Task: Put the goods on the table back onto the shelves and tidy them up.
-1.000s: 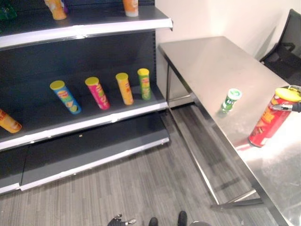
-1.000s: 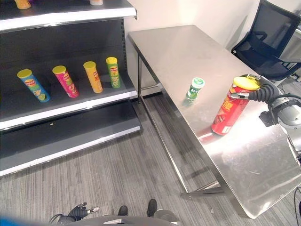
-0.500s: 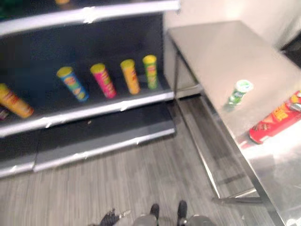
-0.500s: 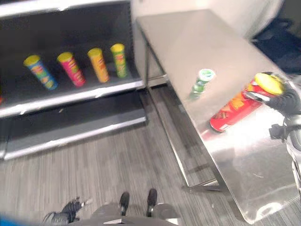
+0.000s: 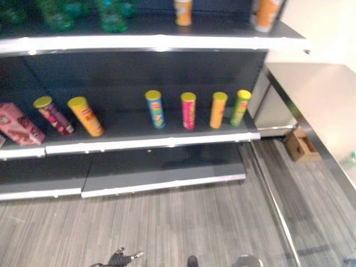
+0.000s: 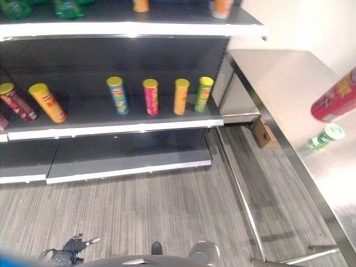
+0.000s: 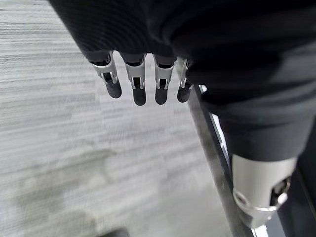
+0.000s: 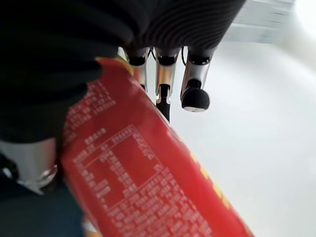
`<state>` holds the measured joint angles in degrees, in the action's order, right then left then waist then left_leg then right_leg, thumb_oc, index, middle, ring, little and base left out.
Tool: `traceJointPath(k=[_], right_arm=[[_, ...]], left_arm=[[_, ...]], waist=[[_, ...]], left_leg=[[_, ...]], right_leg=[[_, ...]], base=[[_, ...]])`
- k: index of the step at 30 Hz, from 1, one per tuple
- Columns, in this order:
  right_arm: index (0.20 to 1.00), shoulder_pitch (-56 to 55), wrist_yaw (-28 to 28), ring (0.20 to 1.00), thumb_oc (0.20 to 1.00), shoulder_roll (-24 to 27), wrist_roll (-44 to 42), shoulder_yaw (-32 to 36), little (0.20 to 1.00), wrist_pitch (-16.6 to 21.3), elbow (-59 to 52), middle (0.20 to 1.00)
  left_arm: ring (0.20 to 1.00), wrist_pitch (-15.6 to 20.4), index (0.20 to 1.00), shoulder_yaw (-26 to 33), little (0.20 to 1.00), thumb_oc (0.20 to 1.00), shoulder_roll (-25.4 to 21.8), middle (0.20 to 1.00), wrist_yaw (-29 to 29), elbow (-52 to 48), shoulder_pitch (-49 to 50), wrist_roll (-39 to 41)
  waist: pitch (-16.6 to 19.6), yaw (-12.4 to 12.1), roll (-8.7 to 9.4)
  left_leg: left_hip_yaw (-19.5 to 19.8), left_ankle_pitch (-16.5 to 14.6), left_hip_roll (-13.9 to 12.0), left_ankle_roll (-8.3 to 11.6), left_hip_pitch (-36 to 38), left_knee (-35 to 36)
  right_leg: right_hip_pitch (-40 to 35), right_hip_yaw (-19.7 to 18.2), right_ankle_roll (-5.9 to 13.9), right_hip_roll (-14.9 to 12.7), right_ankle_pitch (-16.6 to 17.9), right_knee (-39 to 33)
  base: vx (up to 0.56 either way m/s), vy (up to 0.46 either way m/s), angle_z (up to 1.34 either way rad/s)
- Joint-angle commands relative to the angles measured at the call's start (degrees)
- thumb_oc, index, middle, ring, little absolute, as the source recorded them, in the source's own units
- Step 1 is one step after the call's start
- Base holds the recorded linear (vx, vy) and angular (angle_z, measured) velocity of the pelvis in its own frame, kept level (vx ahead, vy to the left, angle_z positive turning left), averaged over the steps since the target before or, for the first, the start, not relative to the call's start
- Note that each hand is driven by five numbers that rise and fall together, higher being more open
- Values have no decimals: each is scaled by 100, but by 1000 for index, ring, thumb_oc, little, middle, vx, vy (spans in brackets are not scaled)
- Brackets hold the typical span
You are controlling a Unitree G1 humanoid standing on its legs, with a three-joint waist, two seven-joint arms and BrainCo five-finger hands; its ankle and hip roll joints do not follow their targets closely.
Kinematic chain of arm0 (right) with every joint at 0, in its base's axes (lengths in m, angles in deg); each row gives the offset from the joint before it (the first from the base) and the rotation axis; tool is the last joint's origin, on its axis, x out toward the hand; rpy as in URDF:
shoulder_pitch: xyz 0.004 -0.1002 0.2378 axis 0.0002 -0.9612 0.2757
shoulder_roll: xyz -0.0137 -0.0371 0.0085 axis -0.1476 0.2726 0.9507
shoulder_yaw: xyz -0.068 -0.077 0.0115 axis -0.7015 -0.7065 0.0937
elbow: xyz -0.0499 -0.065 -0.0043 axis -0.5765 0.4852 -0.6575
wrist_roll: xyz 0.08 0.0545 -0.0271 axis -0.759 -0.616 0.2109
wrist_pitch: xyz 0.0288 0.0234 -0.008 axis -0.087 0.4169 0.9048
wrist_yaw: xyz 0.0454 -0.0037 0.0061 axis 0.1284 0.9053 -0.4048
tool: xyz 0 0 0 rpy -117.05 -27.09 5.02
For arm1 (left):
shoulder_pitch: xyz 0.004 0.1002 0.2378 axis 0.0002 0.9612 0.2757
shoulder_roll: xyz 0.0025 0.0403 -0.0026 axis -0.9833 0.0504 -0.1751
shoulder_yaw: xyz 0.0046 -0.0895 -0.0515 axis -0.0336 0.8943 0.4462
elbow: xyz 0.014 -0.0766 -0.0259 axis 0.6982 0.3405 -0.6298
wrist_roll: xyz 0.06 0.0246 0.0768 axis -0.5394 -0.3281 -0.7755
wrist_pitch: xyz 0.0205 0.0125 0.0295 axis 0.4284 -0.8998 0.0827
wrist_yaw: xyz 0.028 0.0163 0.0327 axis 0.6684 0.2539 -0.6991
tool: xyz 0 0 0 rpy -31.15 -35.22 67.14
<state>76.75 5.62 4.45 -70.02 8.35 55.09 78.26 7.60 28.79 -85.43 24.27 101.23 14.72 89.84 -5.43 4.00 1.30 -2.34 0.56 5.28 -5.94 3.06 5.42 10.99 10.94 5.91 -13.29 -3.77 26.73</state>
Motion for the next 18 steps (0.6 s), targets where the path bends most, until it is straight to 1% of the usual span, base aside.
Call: traceJointPath(k=[1, 2, 3, 4, 6, 7, 9, 11, 12, 15, 16, 18], right_arm=[[200, 920, -86, 200, 200, -102, -161, 66, 200, 258, 164, 200], [200, 1045, -1, 200, 200, -139, -187, -121, 200, 278, 58, 200], [200, 1062, 138, 200, 200, -219, -217, -276, 200, 302, -84, 200], [200, 1064, 244, 200, 200, -307, -196, -406, 200, 307, -195, 200], [200, 1032, 372, 200, 200, -467, -167, -556, 200, 309, -360, 200], [200, 1000, 450, 200, 200, -638, -186, -689, 200, 338, -468, 200], [200, 946, 508, 200, 200, -717, -160, -723, 200, 344, -529, 200], [200, 873, 534, 200, 200, -847, -205, -731, 200, 388, -616, 200], [200, 795, 633, 200, 200, -961, -301, -732, 200, 407, -708, 200], [200, 764, 862, 200, 200, -1021, -424, -867, 200, 471, -879, 200], [200, 773, 1147, 200, 200, -1079, -572, -1160, 200, 510, -1091, 200], [200, 819, 1300, 200, 200, -1083, -611, -1403, 200, 504, -1196, 200]], left_arm=[[1000, 61, 1000, 63, 1000, 1000, -63, 1000, -25, -161, -193, -109], [1000, 64, 1000, 47, 1000, 1000, -39, 1000, -10, -165, -224, -100], [1000, 66, 1000, 23, 1000, 1000, -7, 1000, 11, -176, -266, -111], [1000, 75, 1000, 5, 1000, 1000, 33, 1000, 36, -179, -288, -128], [1000, 66, 1000, 12, 1000, 1000, 57, 1000, 65, -117, -340, -188], [1000, 59, 1000, 11, 1000, 1000, 72, 1000, 79, -119, -384, -229], [1000, 63, 1000, 30, 1000, 1000, 75, 1000, 92, -122, -383, -266], [1000, 65, 1000, 29, 1000, 1000, 90, 1000, 95, -132, -380, -272], [1000, 66, 1000, 29, 1000, 1000, 78, 1000, 97, -150, -381, -281], [1000, 87, 1000, 35, 1000, 1000, 97, 1000, 136, -166, -366, -316], [1000, 84, 1000, -8, 1000, 1000, 125, 1000, 159, -136, -357, -373], [1000, 81, 1000, -21, 1000, 1000, 171, 1000, 162, -145, -359, -386]], waist=[[-409, -242, 297], [-483, -219, 289], [-587, -208, 308], [-636, -202, 323], [-681, -171, 369], [-714, -170, 401], [-732, -146, 420], [-728, -117, 446], [-728, -97, 463], [-657, -80, 471], [-558, -74, 408], [-510, -63, 353]], left_leg=[[10, -576, -278, 342, -152, -42], [72, -540, -274, 348, -141, -42], [178, -533, -226, 348, -58, -42], [227, -533, -196, 361, -21, -42], [304, -504, -165, 396, 2, -42], [361, -483, -124, 418, 22, -42], [394, -485, -100, 422, 41, -42], [443, -494, -52, 415, 81, -42], [499, -505, -21, 416, 114, -42], [511, -575, 17, 425, 166, -42], [546, -651, 6, 452, 239, -42], [526, -677, -27, 468, 286, -42]], right_leg=[[-956, 126, -40, 422, -122, -1605], [-861, 13, -30, 555, -86, -1815], [-735, -318, 36, 773, 32, -2176], [-646, -482, 74, 903, 163, -2404], [-534, -587, 144, 1039, 388, -2740], [-465, -543, 196, 1114, 507, -2928], [-455, -501, 209, 1143, 565, -3007], [-497, -484, 189, 1190, 608, -3053], [-550, -482, 161, 1215, 603, -3037], [-745, -435, 98, 1254, 592, -3132], [-851, -465, 45, 1301, 554, -3173], [-917, -444, 15, 1311, 500, -3173]], base=[[-20, 66, 49], [4, 60, 52], [20, 48, 65], [41, 24, 43], [38, -20, 41], [44, -31, 44], [49, -27, 45], [77, -39, 38], [78, -52, 28], [125, -83, 34], [212, -122, 28], [172, -104, 23]])
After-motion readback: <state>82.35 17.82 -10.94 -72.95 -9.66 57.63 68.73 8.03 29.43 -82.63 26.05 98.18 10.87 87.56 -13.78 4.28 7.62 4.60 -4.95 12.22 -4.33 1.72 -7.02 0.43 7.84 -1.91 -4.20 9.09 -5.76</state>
